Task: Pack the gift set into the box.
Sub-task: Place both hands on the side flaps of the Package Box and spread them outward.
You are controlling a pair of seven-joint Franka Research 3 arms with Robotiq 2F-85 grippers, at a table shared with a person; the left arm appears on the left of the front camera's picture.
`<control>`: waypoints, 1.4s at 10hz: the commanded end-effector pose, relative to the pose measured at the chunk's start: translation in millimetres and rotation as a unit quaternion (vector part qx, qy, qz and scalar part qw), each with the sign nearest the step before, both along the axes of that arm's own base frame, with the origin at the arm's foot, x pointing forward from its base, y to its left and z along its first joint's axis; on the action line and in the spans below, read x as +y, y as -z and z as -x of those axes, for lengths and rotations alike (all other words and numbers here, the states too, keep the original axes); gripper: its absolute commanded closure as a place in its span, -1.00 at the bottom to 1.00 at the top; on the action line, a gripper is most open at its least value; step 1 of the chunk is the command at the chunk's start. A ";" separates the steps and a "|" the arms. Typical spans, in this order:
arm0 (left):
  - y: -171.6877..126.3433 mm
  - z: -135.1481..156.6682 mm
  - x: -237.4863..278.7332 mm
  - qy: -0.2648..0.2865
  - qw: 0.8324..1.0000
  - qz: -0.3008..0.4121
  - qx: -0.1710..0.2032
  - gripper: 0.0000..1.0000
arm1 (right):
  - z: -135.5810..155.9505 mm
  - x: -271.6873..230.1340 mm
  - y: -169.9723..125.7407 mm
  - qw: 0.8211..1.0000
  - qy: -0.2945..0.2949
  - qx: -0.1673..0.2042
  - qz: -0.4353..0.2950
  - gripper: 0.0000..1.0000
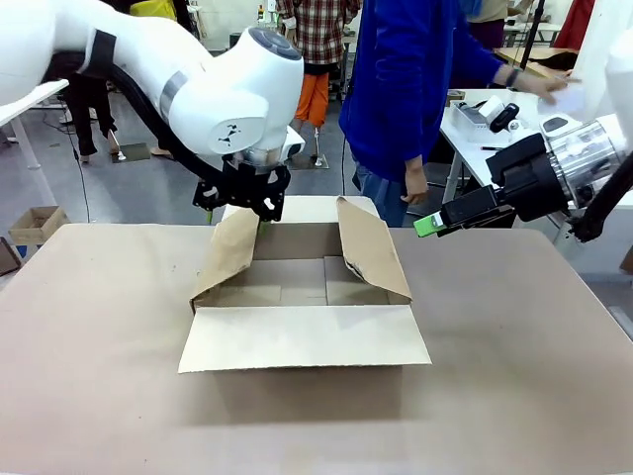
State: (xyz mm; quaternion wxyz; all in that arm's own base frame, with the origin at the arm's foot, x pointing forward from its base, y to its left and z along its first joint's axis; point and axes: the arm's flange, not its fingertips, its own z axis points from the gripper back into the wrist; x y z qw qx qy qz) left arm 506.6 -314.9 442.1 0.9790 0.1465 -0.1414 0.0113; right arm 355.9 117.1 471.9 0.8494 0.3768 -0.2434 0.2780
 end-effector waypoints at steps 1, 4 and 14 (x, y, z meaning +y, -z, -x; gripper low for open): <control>-11.1 12.0 16.5 -0.022 0.999 -0.011 -0.029 -1.00 | 1.4 -1.2 -1.1 1.000 0.002 0.006 -0.003 -1.00; -27.0 13.3 48.5 -0.037 0.999 0.012 -0.035 -1.00 | 1.4 -1.2 -1.1 1.000 0.002 0.006 -0.003 -1.00; 15.2 -2.3 254.2 0.024 0.933 0.344 0.107 -1.00 | 1.4 -1.2 -1.1 1.000 0.002 0.006 -0.003 -1.00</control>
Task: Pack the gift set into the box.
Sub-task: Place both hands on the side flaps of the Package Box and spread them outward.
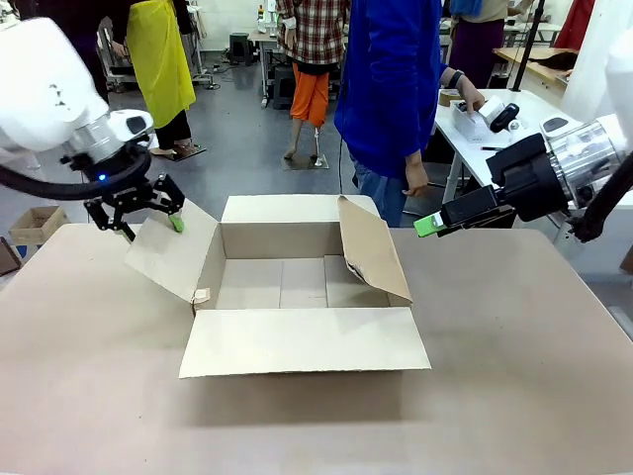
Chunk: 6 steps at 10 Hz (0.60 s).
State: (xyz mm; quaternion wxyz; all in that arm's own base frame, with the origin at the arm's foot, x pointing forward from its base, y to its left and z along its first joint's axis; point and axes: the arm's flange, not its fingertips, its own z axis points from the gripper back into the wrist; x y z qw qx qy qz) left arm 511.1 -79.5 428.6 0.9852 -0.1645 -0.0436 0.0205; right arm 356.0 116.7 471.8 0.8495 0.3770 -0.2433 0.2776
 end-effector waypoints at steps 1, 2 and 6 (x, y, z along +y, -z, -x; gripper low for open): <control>6.8 3.7 42.3 0.023 0.994 0.110 0.008 -1.00 | 1.5 -0.9 -1.1 1.000 0.001 0.005 -0.002 -1.00; 0.0 0.0 0.0 0.000 1.000 0.000 0.000 -1.00 | 1.5 -0.9 -1.1 1.000 0.001 0.005 -0.002 -1.00; 0.0 0.0 0.0 0.000 1.000 0.000 0.000 -1.00 | -10.9 40.5 -21.2 0.996 -0.015 0.034 0.082 -1.00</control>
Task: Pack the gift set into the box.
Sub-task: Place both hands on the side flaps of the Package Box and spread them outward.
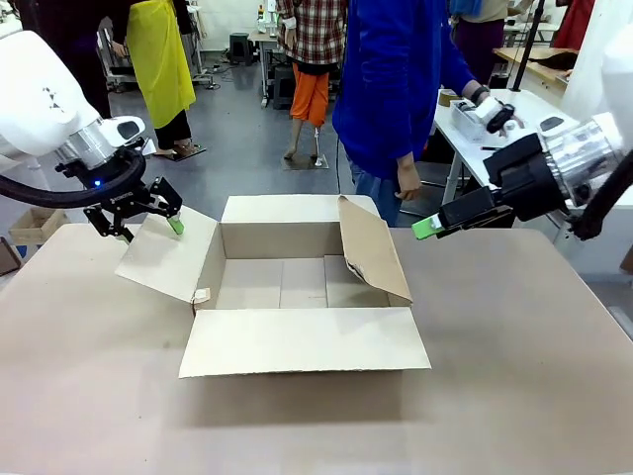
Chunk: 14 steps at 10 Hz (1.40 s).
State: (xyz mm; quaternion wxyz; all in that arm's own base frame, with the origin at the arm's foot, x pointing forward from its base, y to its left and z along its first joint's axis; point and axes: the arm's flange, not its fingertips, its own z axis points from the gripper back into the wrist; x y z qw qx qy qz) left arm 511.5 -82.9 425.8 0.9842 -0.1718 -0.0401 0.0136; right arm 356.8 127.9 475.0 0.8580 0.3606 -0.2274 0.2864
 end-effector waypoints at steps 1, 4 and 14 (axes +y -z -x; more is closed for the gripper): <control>-2.8 0.4 3.4 -0.008 1.000 -0.007 -0.002 -1.00 | -16.7 71.0 -48.4 0.992 -0.010 0.039 0.120 -1.00; -2.8 0.4 3.4 -0.008 1.000 -0.007 -0.002 -1.00 | -31.9 188.8 -87.8 0.938 0.017 0.080 0.337 -1.00; -2.8 0.4 3.4 -0.008 1.000 -0.007 -0.002 -1.00 | -86.3 280.3 -11.3 0.878 0.131 0.104 0.449 -1.00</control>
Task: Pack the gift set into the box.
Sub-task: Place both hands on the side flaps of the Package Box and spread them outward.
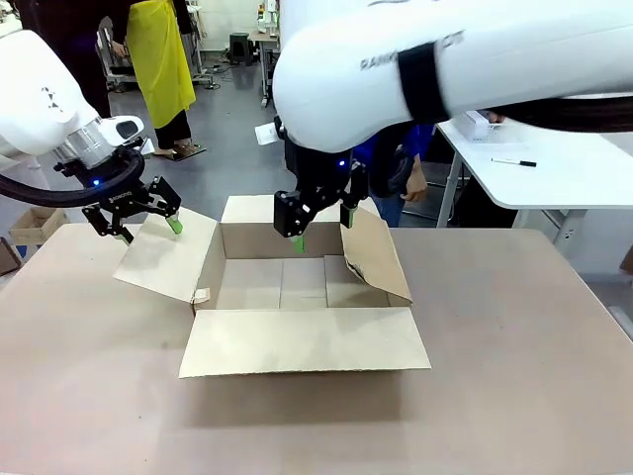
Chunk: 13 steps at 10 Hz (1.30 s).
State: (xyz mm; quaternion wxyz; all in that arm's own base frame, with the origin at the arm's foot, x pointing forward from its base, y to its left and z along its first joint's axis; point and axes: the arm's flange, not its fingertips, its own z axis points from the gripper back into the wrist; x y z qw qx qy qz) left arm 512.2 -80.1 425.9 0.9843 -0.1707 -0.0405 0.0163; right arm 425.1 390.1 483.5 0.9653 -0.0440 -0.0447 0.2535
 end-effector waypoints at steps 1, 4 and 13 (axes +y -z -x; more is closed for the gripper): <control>-2.8 1.1 0.6 -0.005 1.000 -0.006 -0.002 -1.00 | -29.7 18.7 12.6 0.996 0.081 -0.001 0.041 -1.00; -2.8 1.1 0.6 -0.005 1.000 -0.006 -0.002 -1.00 | -47.1 17.0 43.6 0.981 0.156 -0.062 0.101 -1.00; -2.8 1.1 0.6 -0.005 1.000 -0.006 -0.002 -1.00 | -55.9 -52.3 18.6 0.937 0.266 -0.124 0.189 -1.00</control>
